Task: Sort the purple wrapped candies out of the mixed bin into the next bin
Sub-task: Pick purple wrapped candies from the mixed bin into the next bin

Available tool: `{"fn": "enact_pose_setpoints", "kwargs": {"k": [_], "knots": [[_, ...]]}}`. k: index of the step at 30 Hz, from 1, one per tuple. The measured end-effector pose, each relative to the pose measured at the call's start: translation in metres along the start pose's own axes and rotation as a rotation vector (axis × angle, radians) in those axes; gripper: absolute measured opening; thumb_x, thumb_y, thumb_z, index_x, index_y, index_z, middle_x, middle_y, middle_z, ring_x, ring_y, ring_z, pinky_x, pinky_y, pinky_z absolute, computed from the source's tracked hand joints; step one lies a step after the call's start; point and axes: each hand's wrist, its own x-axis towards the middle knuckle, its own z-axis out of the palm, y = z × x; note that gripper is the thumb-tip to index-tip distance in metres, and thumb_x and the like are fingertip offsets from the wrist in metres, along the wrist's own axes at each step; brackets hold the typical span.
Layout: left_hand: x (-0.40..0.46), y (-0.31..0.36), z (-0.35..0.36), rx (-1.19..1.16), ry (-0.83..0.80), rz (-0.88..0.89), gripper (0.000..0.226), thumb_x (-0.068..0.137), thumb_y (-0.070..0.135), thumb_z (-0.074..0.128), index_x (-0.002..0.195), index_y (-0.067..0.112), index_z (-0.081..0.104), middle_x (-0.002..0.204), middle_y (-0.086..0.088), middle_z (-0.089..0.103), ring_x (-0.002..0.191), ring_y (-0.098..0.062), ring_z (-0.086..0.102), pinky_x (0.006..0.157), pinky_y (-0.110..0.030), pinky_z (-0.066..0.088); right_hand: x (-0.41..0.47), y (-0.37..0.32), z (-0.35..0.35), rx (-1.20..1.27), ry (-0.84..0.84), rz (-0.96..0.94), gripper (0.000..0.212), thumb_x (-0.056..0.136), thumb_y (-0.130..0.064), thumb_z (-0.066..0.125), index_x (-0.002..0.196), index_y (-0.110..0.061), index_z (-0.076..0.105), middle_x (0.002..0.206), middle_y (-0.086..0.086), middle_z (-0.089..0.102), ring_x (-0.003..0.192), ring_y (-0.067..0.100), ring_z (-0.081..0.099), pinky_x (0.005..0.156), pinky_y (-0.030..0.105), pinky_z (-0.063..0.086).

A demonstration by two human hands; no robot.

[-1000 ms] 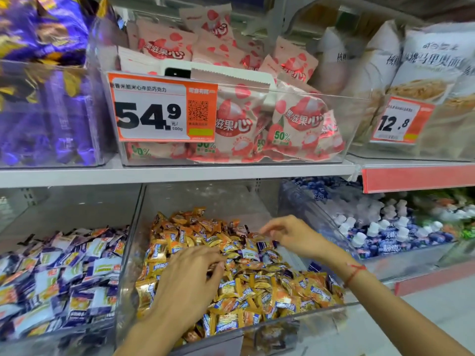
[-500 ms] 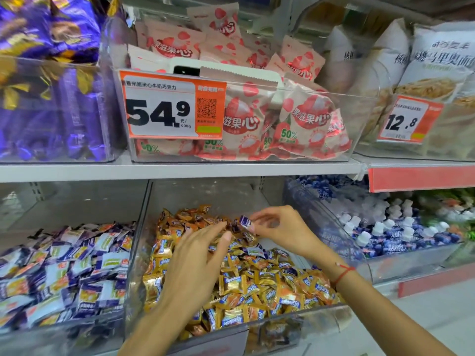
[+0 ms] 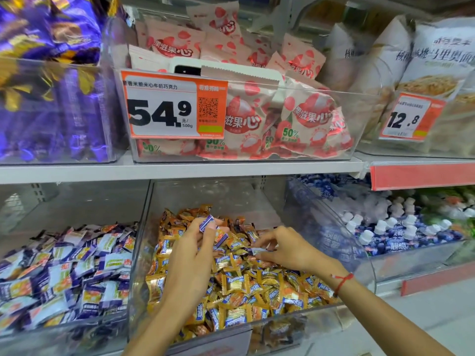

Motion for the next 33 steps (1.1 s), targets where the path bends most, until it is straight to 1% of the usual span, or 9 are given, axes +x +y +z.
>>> {"fn": "enact_pose_setpoints", "kwargs": {"k": [3,7,11,14,18,22,25,29,33], "knots": [[0.004,0.000,0.002,-0.051,-0.004,-0.068,0.021,0.102,0.033,0.034,0.099,0.035,0.055,0.097,0.019,0.068,0.075,0.000,0.065,0.065,-0.016,0.050,-0.008,-0.004,-0.010,0.213,0.139,-0.003,0.022,0.089,-0.033,0.067,0.107,-0.021,0.073,0.103,-0.006,0.073,0.089,0.002,0.064,0.087,0.023,0.053],[0.007,-0.004,0.006,-0.053,-0.080,-0.123,0.022,0.102,0.037,0.030,0.101,0.037,0.053,0.102,0.018,0.063,0.082,-0.009,0.066,0.084,-0.042,0.054,-0.028,-0.044,-0.017,0.762,0.250,-0.179,0.023,0.079,-0.014,0.076,0.102,-0.012,0.072,0.087,0.000,0.075,0.083,0.008,0.070,0.078,0.019,0.054],[0.005,0.000,0.006,-0.151,-0.160,-0.176,0.032,0.090,0.060,0.034,0.105,0.039,0.051,0.101,0.012,0.066,0.081,-0.001,0.067,0.084,-0.032,0.052,-0.032,-0.072,0.003,0.582,0.413,-0.301,0.015,0.077,-0.019,0.080,0.092,-0.019,0.076,0.088,-0.009,0.073,0.081,0.009,0.069,0.072,0.022,0.056],[0.003,-0.002,0.005,-0.094,-0.113,-0.108,0.019,0.094,0.044,0.044,0.108,0.033,0.050,0.094,0.010,0.068,0.077,-0.003,0.067,0.072,-0.021,0.051,-0.032,-0.069,-0.005,0.673,0.252,-0.299,0.018,0.078,-0.015,0.079,0.095,-0.020,0.076,0.094,-0.007,0.074,0.085,0.012,0.070,0.076,0.024,0.057],[0.004,-0.002,0.001,-0.136,0.040,-0.084,0.008,0.098,0.036,0.043,0.098,0.033,0.051,0.090,0.001,0.065,0.075,-0.019,0.065,0.063,-0.016,0.049,0.009,-0.022,-0.027,0.690,0.301,-0.024,0.020,0.085,0.000,0.066,0.098,-0.015,0.071,0.101,0.002,0.073,0.098,0.014,0.068,0.080,0.016,0.053],[0.005,-0.002,0.002,-0.146,0.075,-0.080,0.009,0.098,0.037,0.042,0.098,0.033,0.051,0.091,0.004,0.065,0.077,-0.014,0.066,0.068,-0.019,0.046,0.064,0.022,-0.013,0.344,0.171,0.217,0.028,0.090,0.005,0.050,0.106,-0.005,0.071,0.118,0.014,0.067,0.108,0.026,0.063,0.095,0.036,0.051],[0.005,-0.002,0.002,-0.141,0.074,-0.079,0.019,0.094,0.043,0.042,0.105,0.030,0.052,0.095,0.008,0.065,0.080,-0.011,0.067,0.071,-0.023,0.047,0.090,0.016,0.011,0.218,0.001,0.266,0.025,0.097,-0.010,0.048,0.115,0.000,0.063,0.119,0.016,0.063,0.096,0.024,0.059,0.080,0.029,0.048],[0.006,0.001,0.002,-0.127,0.064,-0.064,0.030,0.084,0.051,0.041,0.101,0.030,0.054,0.089,0.010,0.066,0.078,-0.009,0.067,0.067,-0.016,0.045,0.113,0.004,0.035,0.178,0.012,0.322,0.011,0.089,-0.018,0.061,0.088,-0.007,0.060,0.083,0.009,0.060,0.065,0.016,0.051,0.063,0.023,0.043],[0.006,-0.002,0.003,-0.088,0.034,-0.092,0.013,0.094,0.042,0.042,0.100,0.033,0.050,0.092,0.008,0.064,0.072,-0.004,0.066,0.065,-0.017,0.043,0.099,0.002,0.019,0.144,0.034,0.221,0.027,0.079,-0.025,0.078,0.102,-0.010,0.075,0.102,0.006,0.073,0.086,0.017,0.067,0.064,0.019,0.050]]}}
